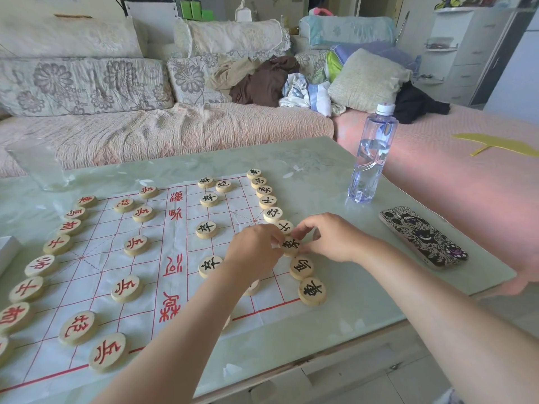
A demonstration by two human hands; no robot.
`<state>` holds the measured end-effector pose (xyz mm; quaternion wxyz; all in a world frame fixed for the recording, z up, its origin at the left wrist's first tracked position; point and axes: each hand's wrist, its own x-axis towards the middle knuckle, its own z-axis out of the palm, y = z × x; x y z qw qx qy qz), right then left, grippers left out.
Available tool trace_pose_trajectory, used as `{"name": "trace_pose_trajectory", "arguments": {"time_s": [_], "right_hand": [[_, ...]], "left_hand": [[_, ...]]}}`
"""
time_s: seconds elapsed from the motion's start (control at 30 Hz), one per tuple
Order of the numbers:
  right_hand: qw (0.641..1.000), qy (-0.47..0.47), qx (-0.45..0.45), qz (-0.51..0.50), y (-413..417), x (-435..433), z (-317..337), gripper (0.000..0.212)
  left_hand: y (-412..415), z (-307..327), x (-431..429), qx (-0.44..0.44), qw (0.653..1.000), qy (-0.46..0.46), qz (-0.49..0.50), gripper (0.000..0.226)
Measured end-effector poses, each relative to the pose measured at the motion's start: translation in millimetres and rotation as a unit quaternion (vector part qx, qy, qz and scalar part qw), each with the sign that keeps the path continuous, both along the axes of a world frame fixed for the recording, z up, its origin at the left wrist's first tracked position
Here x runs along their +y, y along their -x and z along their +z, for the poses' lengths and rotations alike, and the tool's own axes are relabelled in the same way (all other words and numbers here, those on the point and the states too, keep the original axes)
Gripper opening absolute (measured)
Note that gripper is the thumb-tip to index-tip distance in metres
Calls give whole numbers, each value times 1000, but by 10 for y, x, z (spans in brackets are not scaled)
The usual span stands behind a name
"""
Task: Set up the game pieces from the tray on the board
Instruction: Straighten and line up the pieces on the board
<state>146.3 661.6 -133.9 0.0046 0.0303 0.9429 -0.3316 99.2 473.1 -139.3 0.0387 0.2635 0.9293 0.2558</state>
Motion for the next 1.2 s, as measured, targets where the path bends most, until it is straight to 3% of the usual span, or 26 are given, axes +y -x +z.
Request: {"name": "trace_pose_trajectory", "arguments": {"time_s": [0.23,0.5,0.67,0.8,1.0,1.2], "right_hand": [[1000,14,-13,16,61,32,-26,27],[996,25,35,-82,264,-14,-39,18],[996,34,-12,-83,480,-114,-42,30],[995,61,-37,-73,576,-90,-57,34],[996,69,-6,-64,565,-24,-51,26],[998,50,-16,-30,527,46,-83,36]], "left_hand": [[27,3,-8,-14,1000,-1,-12,20],[184,86,-13,-4,999,-24,21,28],[270,134,63,40,995,85,-18,55],[325,112,40,52,988,139,-34,49],[349,71,7,50,995,82,-3,32],[346,70,52,-4,1000,13,22,39]]}}
